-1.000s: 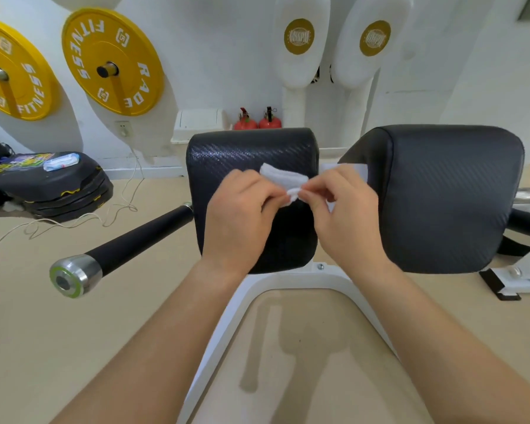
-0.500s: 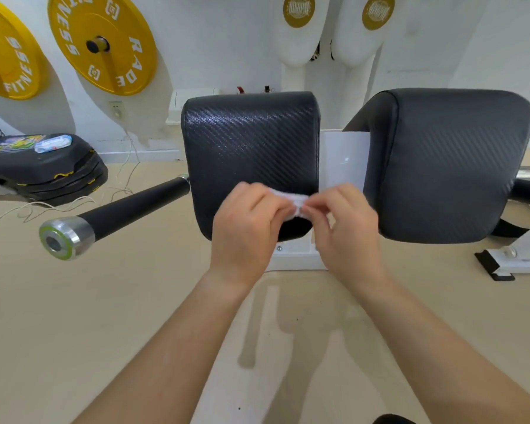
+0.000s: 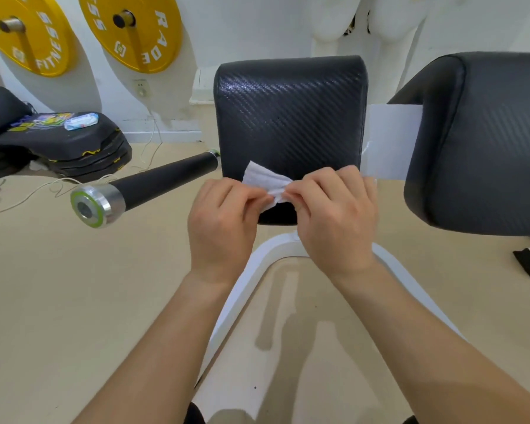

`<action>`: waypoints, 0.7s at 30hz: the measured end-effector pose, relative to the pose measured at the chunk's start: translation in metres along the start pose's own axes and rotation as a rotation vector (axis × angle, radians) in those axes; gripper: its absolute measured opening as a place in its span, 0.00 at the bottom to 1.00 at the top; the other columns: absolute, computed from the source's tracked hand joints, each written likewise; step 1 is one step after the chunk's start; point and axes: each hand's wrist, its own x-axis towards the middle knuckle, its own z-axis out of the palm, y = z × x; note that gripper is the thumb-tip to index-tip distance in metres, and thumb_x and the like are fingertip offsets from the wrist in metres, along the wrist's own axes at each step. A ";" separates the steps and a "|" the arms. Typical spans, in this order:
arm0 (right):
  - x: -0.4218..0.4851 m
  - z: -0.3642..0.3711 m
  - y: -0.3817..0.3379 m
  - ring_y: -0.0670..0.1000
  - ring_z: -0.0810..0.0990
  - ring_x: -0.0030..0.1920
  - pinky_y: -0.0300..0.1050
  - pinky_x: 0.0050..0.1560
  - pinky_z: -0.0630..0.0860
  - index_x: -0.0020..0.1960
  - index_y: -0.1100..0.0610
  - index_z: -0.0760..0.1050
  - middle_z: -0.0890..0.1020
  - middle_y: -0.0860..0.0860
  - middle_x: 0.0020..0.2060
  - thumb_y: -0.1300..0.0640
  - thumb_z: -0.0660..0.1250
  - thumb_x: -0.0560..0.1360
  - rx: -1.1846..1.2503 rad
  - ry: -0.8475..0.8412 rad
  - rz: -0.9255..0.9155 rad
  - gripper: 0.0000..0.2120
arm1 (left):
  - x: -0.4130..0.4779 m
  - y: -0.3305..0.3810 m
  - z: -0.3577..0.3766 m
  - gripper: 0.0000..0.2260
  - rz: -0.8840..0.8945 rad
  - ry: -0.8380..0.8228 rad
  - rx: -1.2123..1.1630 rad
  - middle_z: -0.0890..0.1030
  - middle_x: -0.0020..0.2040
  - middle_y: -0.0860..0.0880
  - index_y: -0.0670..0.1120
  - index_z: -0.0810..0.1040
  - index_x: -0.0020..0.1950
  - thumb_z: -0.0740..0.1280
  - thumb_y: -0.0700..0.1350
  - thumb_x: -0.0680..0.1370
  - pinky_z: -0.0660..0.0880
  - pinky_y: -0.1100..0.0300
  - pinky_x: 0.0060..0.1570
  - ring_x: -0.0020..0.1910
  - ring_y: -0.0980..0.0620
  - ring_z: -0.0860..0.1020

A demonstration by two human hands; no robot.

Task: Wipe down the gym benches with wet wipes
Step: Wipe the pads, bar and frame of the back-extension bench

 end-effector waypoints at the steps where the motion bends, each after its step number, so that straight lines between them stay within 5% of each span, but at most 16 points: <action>1: 0.007 0.003 -0.003 0.55 0.72 0.34 0.50 0.35 0.64 0.37 0.54 0.81 0.79 0.48 0.34 0.60 0.71 0.77 -0.022 0.030 0.005 0.10 | 0.008 -0.002 -0.001 0.07 -0.011 0.024 0.009 0.81 0.39 0.46 0.41 0.84 0.43 0.74 0.43 0.78 0.72 0.55 0.39 0.38 0.45 0.75; 11: -0.010 0.004 -0.001 0.54 0.71 0.34 0.49 0.36 0.62 0.36 0.53 0.80 0.79 0.48 0.33 0.62 0.71 0.76 -0.010 -0.043 -0.138 0.10 | -0.032 -0.002 -0.001 0.06 -0.138 -0.016 -0.007 0.80 0.38 0.48 0.42 0.82 0.43 0.73 0.42 0.78 0.69 0.58 0.39 0.38 0.47 0.74; 21: -0.021 -0.020 0.021 0.55 0.74 0.35 0.48 0.38 0.62 0.40 0.54 0.82 0.82 0.49 0.37 0.56 0.71 0.79 -0.063 -0.028 0.028 0.10 | -0.008 0.025 0.019 0.09 -0.034 -0.013 -0.072 0.77 0.37 0.47 0.42 0.82 0.41 0.71 0.43 0.80 0.69 0.51 0.35 0.37 0.47 0.71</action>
